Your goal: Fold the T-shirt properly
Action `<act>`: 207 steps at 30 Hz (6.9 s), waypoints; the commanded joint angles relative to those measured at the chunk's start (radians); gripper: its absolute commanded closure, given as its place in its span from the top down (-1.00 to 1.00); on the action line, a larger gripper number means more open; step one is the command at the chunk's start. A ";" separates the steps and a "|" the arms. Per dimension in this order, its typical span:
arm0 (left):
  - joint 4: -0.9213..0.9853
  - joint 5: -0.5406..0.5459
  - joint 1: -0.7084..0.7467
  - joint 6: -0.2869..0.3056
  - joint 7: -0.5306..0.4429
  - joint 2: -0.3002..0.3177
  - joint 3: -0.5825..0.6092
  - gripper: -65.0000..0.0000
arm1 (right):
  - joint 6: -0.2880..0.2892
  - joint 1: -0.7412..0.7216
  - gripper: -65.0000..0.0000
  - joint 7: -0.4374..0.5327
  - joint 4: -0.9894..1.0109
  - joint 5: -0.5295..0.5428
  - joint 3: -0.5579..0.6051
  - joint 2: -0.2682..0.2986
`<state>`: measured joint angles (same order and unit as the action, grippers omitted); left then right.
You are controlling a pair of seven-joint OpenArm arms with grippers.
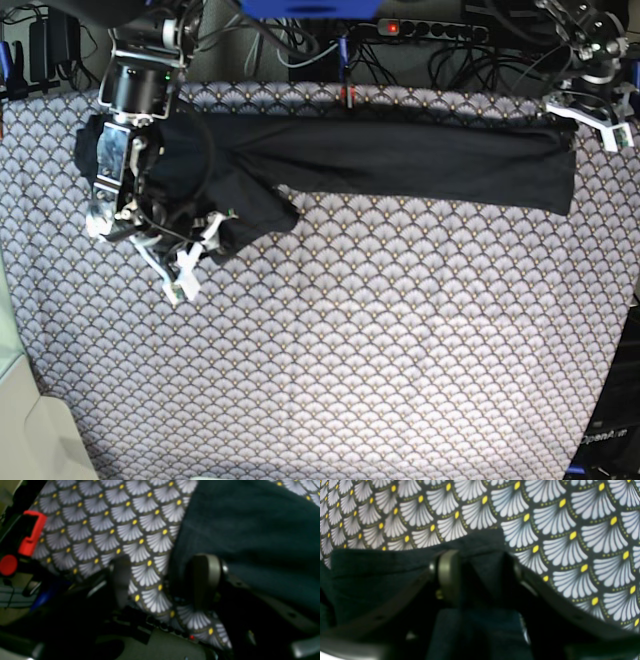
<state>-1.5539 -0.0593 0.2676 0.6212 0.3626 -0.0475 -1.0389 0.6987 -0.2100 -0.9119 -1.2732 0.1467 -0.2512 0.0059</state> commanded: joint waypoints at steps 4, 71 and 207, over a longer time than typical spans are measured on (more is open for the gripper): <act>-0.021 0.013 0.000 -0.002 -0.023 0.010 -0.001 0.14 | -0.001 -0.009 -0.71 -0.029 0.000 -0.005 0.003 0.006; -0.009 0.013 -0.017 0.006 -0.026 0.011 -0.001 0.14 | -0.001 0.736 -0.96 0.254 -0.685 0.560 0.094 0.513; -0.020 0.013 -0.003 0.002 -0.032 0.002 -0.005 0.14 | -0.001 0.139 0.00 -0.158 -0.357 0.192 0.212 0.214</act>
<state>-1.5528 -0.0597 0.2672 0.6285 0.3550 -0.0528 -1.0401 0.6983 -0.0551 -1.0824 -1.6161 0.3267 -0.0345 0.2131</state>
